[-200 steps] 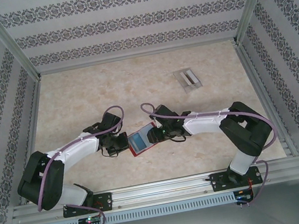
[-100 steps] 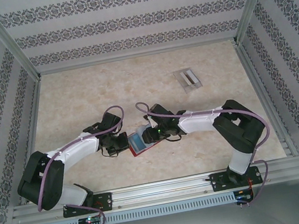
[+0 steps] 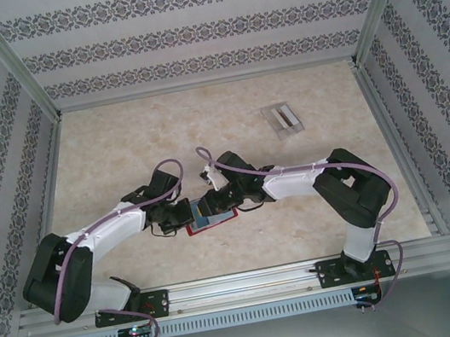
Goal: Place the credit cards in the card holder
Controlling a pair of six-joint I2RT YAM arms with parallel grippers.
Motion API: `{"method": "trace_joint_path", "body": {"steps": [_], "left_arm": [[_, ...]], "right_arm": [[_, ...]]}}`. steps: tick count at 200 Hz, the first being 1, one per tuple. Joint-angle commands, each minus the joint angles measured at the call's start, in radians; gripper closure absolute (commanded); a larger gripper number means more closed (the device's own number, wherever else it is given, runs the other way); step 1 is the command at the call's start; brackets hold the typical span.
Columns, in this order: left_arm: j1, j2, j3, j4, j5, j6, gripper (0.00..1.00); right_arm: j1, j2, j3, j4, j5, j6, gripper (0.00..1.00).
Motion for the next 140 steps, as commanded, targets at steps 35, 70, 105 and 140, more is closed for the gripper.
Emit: {"method": "trace_joint_path", "body": {"steps": [35,70,105,140], "left_arm": [[0.03,-0.065,-0.006,-0.048,-0.034,0.013,0.99],[0.034,-0.026,-0.011,-0.019,-0.007,0.011,0.95],[0.035,-0.014,-0.011,-0.017,0.001,0.015,0.95],[0.033,-0.01,-0.014,-0.017,-0.002,0.023,0.93]], "right_arm": [[0.018,-0.147,0.001,-0.343,0.379,-0.048,0.56],[0.052,-0.109,0.03,-0.445,0.502,-0.006,0.54],[0.058,-0.06,0.057,-0.439,0.484,0.011,0.54],[0.06,-0.029,0.077,-0.443,0.476,0.011,0.57]]}}
